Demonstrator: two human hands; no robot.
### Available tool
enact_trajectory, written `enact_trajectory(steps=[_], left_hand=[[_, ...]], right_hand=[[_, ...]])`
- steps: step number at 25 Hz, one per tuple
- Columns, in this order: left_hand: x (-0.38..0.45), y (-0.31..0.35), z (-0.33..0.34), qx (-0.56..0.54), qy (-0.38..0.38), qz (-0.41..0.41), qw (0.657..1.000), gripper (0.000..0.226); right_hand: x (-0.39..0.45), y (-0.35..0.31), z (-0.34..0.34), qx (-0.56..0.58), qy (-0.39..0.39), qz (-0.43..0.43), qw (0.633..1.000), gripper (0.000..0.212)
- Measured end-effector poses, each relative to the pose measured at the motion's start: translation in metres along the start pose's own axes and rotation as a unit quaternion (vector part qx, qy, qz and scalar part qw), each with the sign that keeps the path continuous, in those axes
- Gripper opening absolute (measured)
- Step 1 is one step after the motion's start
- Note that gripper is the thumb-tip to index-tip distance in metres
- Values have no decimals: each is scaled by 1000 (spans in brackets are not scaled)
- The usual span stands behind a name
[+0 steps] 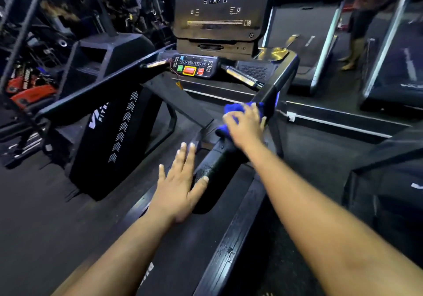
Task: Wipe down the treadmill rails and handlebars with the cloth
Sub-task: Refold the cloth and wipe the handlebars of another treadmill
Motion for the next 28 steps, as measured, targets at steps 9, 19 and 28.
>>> enact_trajectory(steps=[9,19,28], left_hand=[[-17,-8,-10,-196,146,45,969,74],[-7,-17,-9,-278,89,43,956,59],[16,-11,10,-305,69,10,950,66]], right_hand=[[-89,-27,3,-42,-52,-207,976,58],[-186,-27,37,140,94,-223,960,58],[-205,-27,54,332,121,-71,933,65]])
Point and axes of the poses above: each hand's wrist, its own x-axis towards the middle knuckle, its own z-axis out of the palm, y = z × x, the point moved 5 cm from there along x, towards the middle knuckle
